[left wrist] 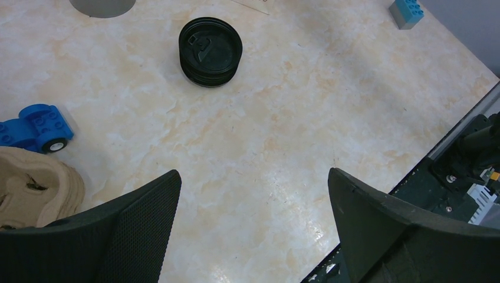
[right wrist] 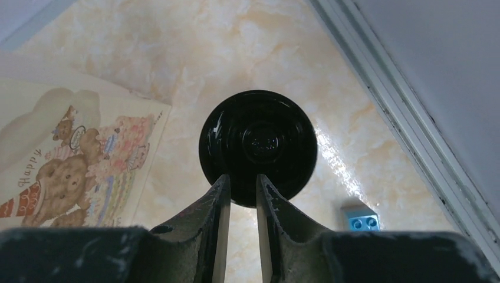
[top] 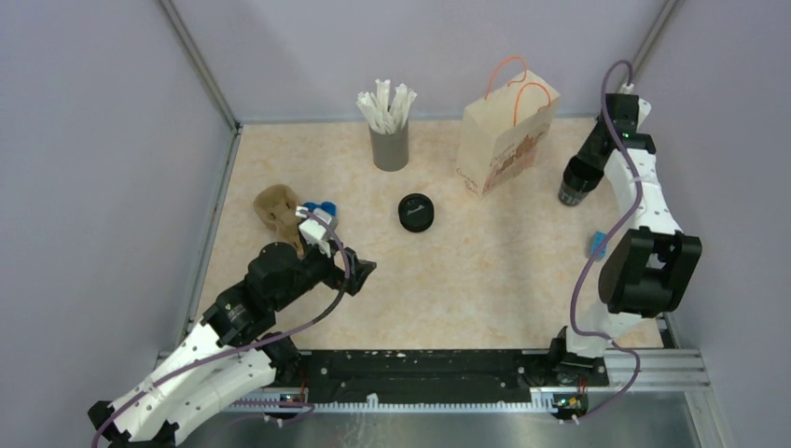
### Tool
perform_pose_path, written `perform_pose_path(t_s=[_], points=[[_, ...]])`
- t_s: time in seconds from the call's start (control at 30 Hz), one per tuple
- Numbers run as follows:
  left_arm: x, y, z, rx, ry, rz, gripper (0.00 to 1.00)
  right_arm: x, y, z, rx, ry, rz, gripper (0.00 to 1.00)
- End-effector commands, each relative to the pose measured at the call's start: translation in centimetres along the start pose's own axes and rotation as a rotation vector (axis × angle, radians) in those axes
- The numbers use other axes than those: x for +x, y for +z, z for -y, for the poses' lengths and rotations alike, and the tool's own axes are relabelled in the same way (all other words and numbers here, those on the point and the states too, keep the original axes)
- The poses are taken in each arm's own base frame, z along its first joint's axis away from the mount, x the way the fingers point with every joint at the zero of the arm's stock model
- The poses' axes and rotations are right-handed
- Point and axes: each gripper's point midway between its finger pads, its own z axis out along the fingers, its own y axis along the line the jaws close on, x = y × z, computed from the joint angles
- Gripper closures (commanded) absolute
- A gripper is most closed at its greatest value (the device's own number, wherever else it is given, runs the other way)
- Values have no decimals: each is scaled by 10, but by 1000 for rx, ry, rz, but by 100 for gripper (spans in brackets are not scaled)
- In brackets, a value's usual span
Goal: Pack the takeout coffee
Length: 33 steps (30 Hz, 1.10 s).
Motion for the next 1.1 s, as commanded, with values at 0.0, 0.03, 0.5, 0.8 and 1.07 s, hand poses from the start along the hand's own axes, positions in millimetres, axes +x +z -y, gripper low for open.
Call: perform_pose_path(t_s=[0.0, 0.03, 0.5, 0.8, 1.07], points=[[-5, 0, 5, 25, -2, 23, 1, 2, 3, -12, -105, -207, -62, 78], [-5, 0, 5, 27, -2, 22, 1, 4, 5, -10, -104, -230, -65, 78], [-3, 2, 4, 18, -7, 12, 1, 17, 23, -29, -218, -338, -111, 77], [-4, 1, 4, 15, -10, 18, 1, 23, 34, -32, -237, -362, -123, 78], [-4, 1, 3, 14, -9, 22, 1, 17, 32, -35, -242, -368, -108, 87]])
